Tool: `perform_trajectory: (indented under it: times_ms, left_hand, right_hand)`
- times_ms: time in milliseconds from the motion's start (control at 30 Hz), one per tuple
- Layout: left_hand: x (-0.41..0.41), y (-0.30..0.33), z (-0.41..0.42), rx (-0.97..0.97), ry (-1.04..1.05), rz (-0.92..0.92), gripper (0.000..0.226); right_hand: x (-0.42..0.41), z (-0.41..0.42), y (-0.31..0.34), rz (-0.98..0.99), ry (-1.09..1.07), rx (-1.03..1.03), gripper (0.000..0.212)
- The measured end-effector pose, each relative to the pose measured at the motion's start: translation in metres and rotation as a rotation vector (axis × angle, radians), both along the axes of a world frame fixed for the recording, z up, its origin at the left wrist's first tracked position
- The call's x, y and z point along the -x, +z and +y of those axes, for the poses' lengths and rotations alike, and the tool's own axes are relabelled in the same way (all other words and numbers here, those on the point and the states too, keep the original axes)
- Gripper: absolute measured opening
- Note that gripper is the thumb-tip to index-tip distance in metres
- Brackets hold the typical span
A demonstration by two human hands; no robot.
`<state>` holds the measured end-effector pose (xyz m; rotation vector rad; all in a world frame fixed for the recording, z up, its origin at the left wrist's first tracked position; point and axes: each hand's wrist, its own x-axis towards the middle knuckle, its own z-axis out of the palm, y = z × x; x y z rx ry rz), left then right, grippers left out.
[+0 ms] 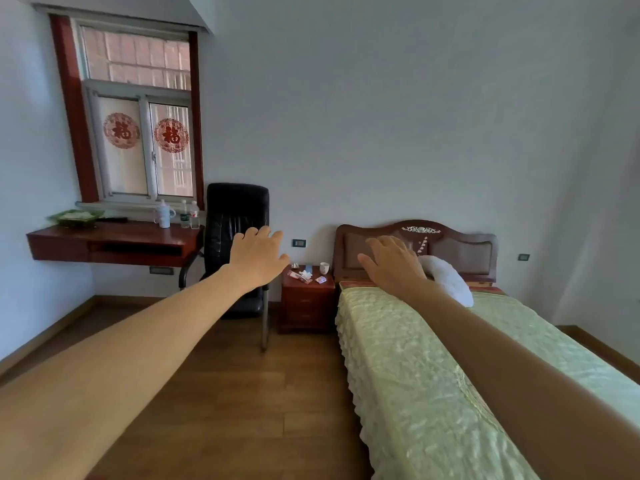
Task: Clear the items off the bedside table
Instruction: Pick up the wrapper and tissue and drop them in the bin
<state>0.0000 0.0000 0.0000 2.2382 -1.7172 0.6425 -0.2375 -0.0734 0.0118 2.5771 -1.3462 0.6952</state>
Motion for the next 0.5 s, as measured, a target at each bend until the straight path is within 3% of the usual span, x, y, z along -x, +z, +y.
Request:
perform_trajectory:
  times_ms: [500]
  left_hand:
    - [-0.135,0.001,-0.166,-0.015,0.006,0.0,0.051]
  right_hand:
    - [-0.117,-0.168,-0.002,-0.045,-0.035,0.015,0.046]
